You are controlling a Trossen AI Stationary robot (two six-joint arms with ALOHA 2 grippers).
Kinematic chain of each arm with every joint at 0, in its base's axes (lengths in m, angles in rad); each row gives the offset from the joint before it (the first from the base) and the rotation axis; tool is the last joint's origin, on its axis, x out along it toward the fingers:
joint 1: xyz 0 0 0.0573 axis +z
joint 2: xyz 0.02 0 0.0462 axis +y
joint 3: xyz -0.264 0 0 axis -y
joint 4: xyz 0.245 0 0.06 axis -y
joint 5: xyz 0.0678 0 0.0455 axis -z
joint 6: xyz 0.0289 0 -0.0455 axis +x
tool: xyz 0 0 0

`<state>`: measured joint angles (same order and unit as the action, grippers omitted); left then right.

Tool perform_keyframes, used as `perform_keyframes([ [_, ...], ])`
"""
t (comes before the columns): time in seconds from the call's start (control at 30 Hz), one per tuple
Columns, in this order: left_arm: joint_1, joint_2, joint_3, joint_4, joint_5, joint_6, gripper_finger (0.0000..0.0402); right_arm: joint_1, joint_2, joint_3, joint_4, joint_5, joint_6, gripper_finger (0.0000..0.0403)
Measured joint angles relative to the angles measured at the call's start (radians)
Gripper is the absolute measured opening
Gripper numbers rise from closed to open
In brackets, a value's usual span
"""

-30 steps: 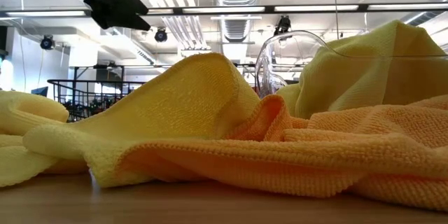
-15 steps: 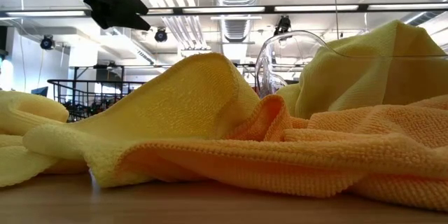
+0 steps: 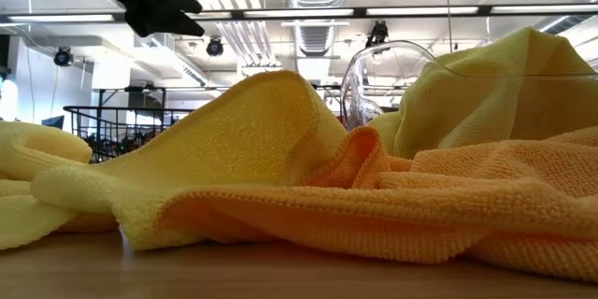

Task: Sort microfiber towel by color & place in baskets
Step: Put the yellow towel into the transparent bin

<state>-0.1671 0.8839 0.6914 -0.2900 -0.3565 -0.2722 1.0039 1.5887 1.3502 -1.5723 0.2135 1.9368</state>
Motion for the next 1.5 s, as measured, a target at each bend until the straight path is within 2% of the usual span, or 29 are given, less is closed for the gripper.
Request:
perform_keyframes([
  [0.1,-0.001,0.001,0.0,0.001,0.001,0.0,0.0256,-0.008,-0.025,-0.001,0.003,0.009,0.099,0.0009],
  [0.23,-0.001,0.001,0.0,0.003,0.001,0.0,0.0256,-0.01,-0.074,0.0,0.0,0.094,0.231,0.0009],
  [0.37,-0.001,0.001,0.0,0.004,0.001,-0.002,0.0256,-0.01,-0.132,0.005,0.0,0.123,0.253,0.0009],
  [0.47,-0.001,0.001,0.0,0.004,0.001,-0.003,0.0256,-0.009,-0.175,0.005,0.001,0.21,0.271,0.0009],
  [0.67,-0.002,0.001,0.0,0.006,0.001,-0.007,0.0256,-0.01,-0.287,0.008,0.0,0.465,0.23,0.0009],
  [0.83,-0.002,0.001,0.0,0.006,0.001,-0.007,0.0256,-0.016,-0.362,0.063,0.0,0.663,0.056,0.0009],
  [0.9,-0.002,0.001,0.0,0.006,0.001,-0.007,0.0256,-0.02,-0.374,0.095,0.009,0.705,-0.039,0.0009],
  [1.07,-0.002,0.001,0.0,0.006,0.001,-0.025,0.0256,-0.047,-0.371,0.14,0.132,0.706,-0.319,0.0009],
  [1.2,-0.002,0.001,0.0,0.008,0.001,-0.025,0.0256,-0.071,-0.37,0.135,0.391,0.715,-0.62,0.0009],
  [1.33,-0.002,0.001,0.0,0.025,0.001,-0.026,0.0256,-0.096,-0.359,0.134,0.624,0.781,-0.89,0.0009],
  [1.4,-0.002,0.001,0.0,0.028,0.001,-0.029,0.0256,-0.12,-0.347,0.134,0.676,0.783,-0.97,0.0009],
  [1.5,-0.002,0.001,0.0,0.028,0.001,-0.029,0.0256,-0.158,-0.319,0.133,0.669,0.783,-1.01,0.0009],
])
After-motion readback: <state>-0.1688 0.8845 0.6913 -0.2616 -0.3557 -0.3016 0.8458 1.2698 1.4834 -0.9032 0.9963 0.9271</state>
